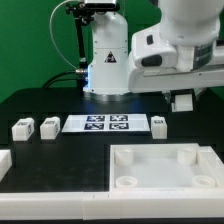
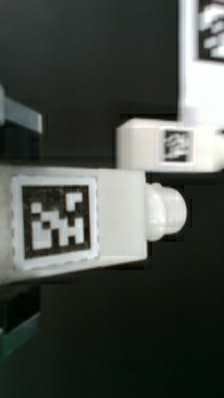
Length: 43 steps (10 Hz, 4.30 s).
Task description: Assemble one leg
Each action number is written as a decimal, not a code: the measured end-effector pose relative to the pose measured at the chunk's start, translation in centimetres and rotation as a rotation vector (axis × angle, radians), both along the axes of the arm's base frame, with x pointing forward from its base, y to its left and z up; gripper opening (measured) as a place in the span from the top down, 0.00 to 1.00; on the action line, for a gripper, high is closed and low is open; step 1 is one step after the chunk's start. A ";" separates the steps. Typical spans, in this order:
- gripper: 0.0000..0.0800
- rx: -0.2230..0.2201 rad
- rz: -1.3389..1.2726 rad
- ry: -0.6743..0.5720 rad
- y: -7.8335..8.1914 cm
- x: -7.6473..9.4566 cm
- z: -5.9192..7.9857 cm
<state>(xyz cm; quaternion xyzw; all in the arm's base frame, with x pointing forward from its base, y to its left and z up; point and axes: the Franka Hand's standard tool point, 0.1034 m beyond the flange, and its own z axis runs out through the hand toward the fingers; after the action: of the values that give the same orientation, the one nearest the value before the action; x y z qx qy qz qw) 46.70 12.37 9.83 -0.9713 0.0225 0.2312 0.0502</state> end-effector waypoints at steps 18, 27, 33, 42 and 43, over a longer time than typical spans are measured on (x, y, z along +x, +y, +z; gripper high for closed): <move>0.64 -0.025 0.021 -1.079 -2.1 15.7 1.4; 0.64 -0.021 0.021 -1.067 -1.0 16.3 -1.2; 0.63 -0.036 -0.003 -1.074 -0.9 15.8 -2.2; 0.19 -0.023 -0.003 -0.971 -2.1 16.7 -0.1; 0.19 -0.024 -0.011 -0.974 -2.5 17.0 0.3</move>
Offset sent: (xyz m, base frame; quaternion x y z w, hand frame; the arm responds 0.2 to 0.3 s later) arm 0.1000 -0.0389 0.0667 -0.0709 0.2526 -0.0822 0.9615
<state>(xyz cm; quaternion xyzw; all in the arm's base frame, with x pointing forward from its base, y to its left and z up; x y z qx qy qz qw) 63.74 9.89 10.08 -0.9669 0.0040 -0.2510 0.0448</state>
